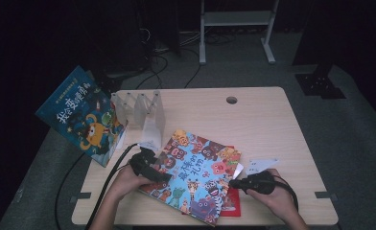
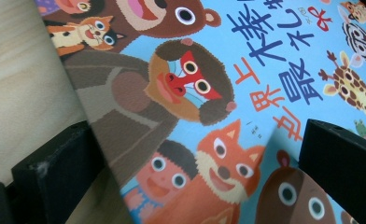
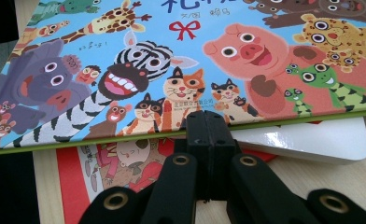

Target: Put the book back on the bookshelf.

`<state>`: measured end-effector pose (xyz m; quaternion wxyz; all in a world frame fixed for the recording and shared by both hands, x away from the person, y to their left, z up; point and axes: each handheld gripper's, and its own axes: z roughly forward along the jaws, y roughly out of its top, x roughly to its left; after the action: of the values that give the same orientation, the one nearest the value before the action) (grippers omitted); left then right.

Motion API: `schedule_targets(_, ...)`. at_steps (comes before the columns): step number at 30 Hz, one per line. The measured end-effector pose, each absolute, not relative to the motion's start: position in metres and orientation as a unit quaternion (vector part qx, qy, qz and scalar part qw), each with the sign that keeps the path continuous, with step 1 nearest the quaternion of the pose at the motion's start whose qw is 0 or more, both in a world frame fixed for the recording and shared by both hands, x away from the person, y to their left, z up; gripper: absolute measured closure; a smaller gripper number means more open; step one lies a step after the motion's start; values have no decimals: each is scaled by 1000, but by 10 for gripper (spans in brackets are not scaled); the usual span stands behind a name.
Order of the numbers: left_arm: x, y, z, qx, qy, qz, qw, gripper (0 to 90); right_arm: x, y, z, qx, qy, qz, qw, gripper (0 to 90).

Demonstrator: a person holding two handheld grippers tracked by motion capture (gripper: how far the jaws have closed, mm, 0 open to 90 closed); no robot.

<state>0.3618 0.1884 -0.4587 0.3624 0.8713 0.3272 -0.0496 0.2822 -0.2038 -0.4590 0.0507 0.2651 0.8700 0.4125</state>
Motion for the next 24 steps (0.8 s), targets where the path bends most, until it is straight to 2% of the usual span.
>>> schedule_targets(24, 372, 191, -460, 852, 358, -89, 372, 0, 282, -195, -458, 270, 868, 414, 52, 896)
